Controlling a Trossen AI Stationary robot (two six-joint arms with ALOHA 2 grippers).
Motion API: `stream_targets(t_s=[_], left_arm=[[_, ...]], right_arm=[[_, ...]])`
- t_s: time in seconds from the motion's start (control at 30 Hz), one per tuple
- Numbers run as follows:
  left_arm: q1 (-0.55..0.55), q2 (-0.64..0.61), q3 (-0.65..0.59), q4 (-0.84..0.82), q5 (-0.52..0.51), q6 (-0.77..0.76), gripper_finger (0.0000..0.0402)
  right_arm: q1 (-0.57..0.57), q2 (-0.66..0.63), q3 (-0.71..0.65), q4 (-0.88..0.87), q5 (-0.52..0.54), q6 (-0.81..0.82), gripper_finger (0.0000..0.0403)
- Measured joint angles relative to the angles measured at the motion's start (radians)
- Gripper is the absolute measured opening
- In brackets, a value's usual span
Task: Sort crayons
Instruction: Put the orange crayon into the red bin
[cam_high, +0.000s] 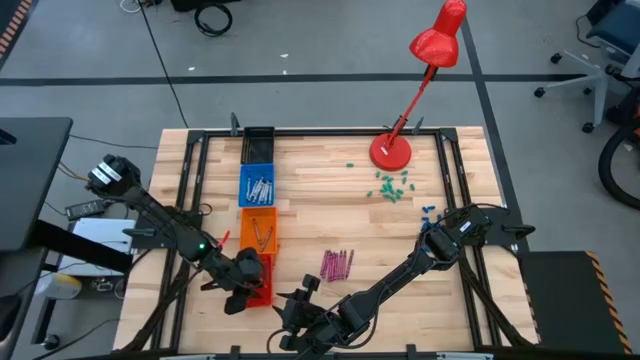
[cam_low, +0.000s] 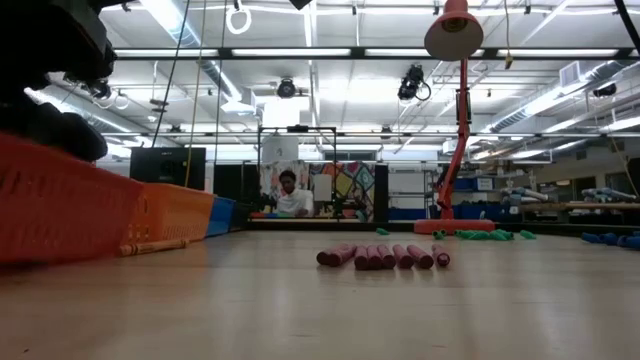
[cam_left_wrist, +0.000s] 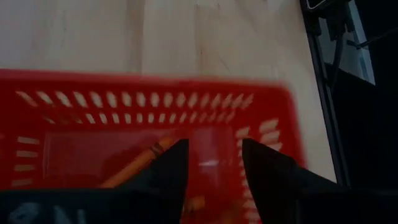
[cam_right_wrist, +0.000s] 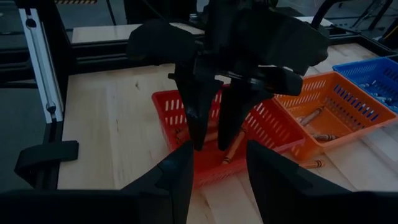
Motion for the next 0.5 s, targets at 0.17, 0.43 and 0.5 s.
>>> stream_targets(t_s=[0.17, 0.43, 0.5], left_arm=[[0.0, -0.022, 0.0, 0.0, -0.032, 0.054, 0.0164], [0.0, -0.094, 0.0, -0.003, -0.044, 0.099, 0.0164], [-0.008, -0.127, 0.0, 0.002, -0.077, 0.119, 0.0164]], right_arm=[[0.0, 0.0, 0.0, 0.0, 0.0, 0.0, 0.0151], [0.0, 0.0, 0.0, 0.0, 0.0, -0.003, 0.0151], [0.0, 0.0, 0.0, 0.0, 0.0, -0.003, 0.0151]])
